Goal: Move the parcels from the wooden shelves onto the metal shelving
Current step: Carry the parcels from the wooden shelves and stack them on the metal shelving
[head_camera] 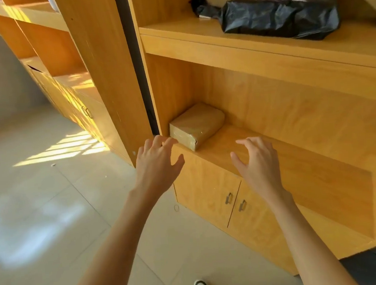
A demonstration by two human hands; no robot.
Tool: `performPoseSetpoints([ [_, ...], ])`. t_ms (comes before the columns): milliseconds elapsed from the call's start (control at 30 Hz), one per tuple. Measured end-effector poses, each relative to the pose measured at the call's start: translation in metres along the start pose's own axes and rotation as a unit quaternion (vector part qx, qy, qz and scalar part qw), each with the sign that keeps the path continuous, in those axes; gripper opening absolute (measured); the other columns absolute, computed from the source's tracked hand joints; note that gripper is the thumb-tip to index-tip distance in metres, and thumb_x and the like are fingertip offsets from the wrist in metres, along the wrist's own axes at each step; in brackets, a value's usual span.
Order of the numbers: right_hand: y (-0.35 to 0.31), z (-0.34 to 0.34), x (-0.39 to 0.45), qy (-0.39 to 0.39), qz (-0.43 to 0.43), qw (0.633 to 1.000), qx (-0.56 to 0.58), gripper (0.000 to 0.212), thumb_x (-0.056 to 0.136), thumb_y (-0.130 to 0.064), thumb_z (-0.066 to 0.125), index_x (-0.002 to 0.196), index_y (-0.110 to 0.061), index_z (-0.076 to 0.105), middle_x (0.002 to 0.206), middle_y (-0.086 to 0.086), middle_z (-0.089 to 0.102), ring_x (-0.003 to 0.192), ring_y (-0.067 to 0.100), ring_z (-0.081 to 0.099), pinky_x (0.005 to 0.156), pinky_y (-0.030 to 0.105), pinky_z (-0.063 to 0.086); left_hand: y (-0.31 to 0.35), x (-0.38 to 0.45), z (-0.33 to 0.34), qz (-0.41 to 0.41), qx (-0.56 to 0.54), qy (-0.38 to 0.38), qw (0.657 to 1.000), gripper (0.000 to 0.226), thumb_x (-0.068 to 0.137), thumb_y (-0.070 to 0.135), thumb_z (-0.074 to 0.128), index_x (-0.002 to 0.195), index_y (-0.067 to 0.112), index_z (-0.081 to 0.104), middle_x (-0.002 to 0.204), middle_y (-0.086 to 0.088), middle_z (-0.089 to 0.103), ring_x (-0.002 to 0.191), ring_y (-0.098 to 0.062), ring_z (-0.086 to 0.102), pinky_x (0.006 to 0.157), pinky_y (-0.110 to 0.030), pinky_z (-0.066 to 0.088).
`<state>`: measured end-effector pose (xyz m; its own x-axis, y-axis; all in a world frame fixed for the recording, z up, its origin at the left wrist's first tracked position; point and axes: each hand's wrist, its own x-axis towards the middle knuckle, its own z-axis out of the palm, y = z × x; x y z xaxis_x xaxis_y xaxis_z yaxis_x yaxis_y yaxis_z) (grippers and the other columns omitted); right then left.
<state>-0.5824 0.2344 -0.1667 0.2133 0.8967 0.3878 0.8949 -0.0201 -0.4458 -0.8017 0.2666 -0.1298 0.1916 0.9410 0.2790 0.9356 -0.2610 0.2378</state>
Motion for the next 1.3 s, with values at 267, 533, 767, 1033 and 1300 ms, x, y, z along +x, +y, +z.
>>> performPoseSetpoints([
  [267,-0.032,0.059,0.075,-0.003,0.021,1.0,0.003,0.032,0.09,-0.03,0.063,0.116,-0.013,0.064,0.115,0.008,0.06,0.106,0.029,0.053,0.089,0.042,0.04,-0.052,0.088,0.019,0.028,-0.001,-0.022,0.999,0.045,0.092,0.046,0.053,0.131,0.024,0.052,0.133,0.001,0.052,0.119,-0.02,0.046,0.097,-0.032,0.039],
  [533,-0.053,0.12,0.117,-0.028,0.141,0.987,0.068,0.033,0.09,-0.034,0.061,0.12,-0.018,0.062,0.117,0.003,0.057,0.113,0.023,0.049,0.091,0.037,0.043,-0.106,0.171,0.055,0.099,-0.049,-0.084,0.99,0.049,0.092,0.047,0.053,0.135,0.025,0.047,0.134,0.001,0.051,0.121,-0.02,0.046,0.102,-0.035,0.038],
  [767,-0.089,0.174,0.137,0.001,0.204,0.977,-0.063,0.035,0.091,-0.034,0.061,0.12,-0.014,0.062,0.116,0.007,0.06,0.108,0.032,0.053,0.089,0.04,0.041,-0.153,0.239,0.077,0.226,-0.039,-0.108,0.967,0.048,0.094,0.046,0.049,0.136,0.025,0.045,0.136,0.002,0.049,0.125,-0.019,0.044,0.105,-0.034,0.035],
  [1033,-0.091,0.218,0.156,-0.02,0.264,0.959,-0.098,0.04,0.092,-0.036,0.057,0.125,-0.015,0.059,0.119,0.007,0.058,0.111,0.031,0.051,0.092,0.04,0.04,-0.165,0.291,0.127,0.274,-0.07,-0.163,0.945,0.045,0.094,0.04,0.051,0.134,0.021,0.049,0.135,0.0,0.049,0.124,-0.022,0.043,0.103,-0.035,0.036],
  [1300,-0.054,0.267,0.159,-0.078,0.296,0.945,-0.115,0.058,0.095,-0.047,0.047,0.143,-0.015,0.039,0.135,0.008,0.049,0.123,0.028,0.043,0.097,0.036,0.038,-0.15,0.326,0.197,0.224,-0.103,-0.25,0.936,0.061,0.091,0.048,0.052,0.142,0.019,0.037,0.145,-0.01,0.035,0.131,-0.033,0.031,0.106,-0.04,0.03],
])
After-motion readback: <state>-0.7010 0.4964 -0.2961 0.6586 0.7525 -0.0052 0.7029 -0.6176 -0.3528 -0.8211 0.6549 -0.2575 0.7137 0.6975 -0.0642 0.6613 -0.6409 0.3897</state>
